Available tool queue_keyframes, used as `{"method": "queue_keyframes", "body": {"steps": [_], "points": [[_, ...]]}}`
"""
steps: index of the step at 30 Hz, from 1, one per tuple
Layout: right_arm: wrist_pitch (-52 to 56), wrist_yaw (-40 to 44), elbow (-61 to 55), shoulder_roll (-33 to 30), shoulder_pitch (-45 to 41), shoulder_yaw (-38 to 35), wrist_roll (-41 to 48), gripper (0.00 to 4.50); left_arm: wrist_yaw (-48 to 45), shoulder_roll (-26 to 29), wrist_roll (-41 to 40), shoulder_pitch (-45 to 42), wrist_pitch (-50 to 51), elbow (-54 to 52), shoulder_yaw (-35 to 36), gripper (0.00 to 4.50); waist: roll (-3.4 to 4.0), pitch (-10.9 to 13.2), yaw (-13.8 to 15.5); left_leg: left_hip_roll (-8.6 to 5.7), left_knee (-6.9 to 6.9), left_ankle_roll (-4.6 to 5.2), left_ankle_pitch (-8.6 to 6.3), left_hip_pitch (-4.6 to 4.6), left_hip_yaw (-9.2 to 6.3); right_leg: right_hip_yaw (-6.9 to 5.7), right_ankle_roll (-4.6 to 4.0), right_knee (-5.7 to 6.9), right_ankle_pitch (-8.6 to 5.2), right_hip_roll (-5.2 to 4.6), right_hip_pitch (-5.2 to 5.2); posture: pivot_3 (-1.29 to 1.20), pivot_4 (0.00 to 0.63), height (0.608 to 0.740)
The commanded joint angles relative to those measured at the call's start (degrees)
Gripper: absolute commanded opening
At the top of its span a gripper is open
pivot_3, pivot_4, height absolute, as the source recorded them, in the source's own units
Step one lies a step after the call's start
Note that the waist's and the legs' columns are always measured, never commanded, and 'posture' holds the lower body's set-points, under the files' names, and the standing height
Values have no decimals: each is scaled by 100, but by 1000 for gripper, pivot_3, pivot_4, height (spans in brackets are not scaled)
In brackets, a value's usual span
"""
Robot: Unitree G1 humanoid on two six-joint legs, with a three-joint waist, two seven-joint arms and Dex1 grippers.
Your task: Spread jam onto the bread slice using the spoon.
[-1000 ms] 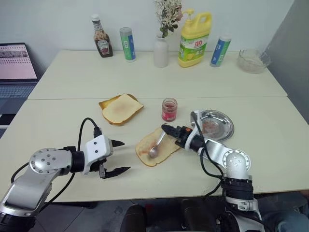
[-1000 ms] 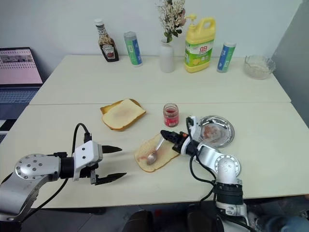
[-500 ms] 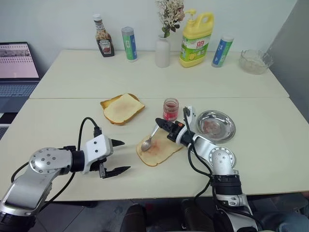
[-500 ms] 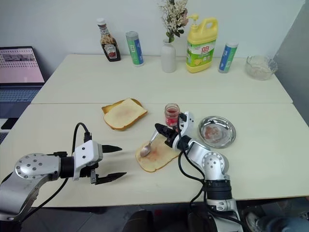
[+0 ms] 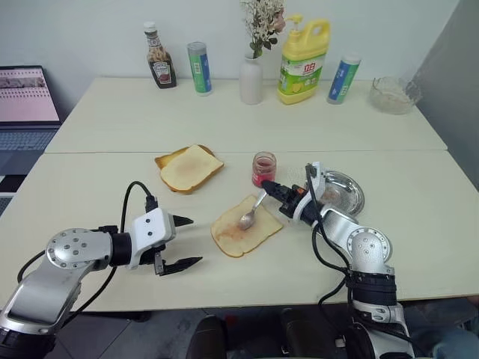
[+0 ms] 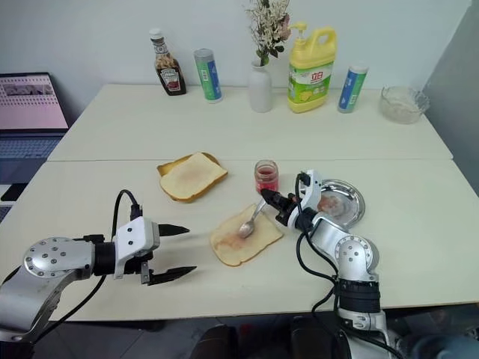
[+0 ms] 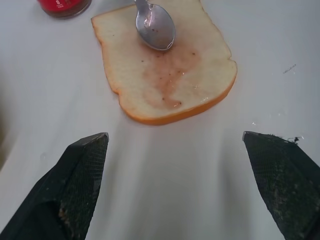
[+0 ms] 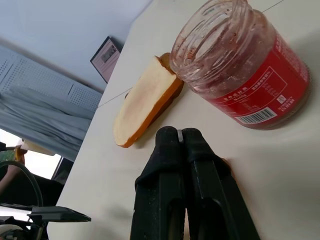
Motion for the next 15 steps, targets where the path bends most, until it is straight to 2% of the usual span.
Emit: {"method": "queue_keyframes", "body": {"steps": [1, 7, 15], "points": [[-114, 3, -41, 320, -80, 265, -16, 36, -24, 22, -39, -55, -49, -65, 80, 4500, 0, 0, -6, 0, 0, 0, 0, 0, 0, 1, 0, 0, 0, 1, 0, 0, 150, 740], [-427, 267, 501, 484, -127, 585, -474, 36, -53, 48, -26, -66, -49, -72, 83, 4500, 0, 0, 7, -1, 0, 0, 0, -1, 3, 1, 0, -1, 0, -2, -1, 0, 150, 740], [-82, 374, 192, -261, 85, 145, -301, 36, -25, 31, -23, -46, -37, -124, 73, 4500, -2, -1, 34, -7, 4, 0, 0, -1, 2, -1, 1, -3, 0, -9, 4, 0, 150, 740]]}}
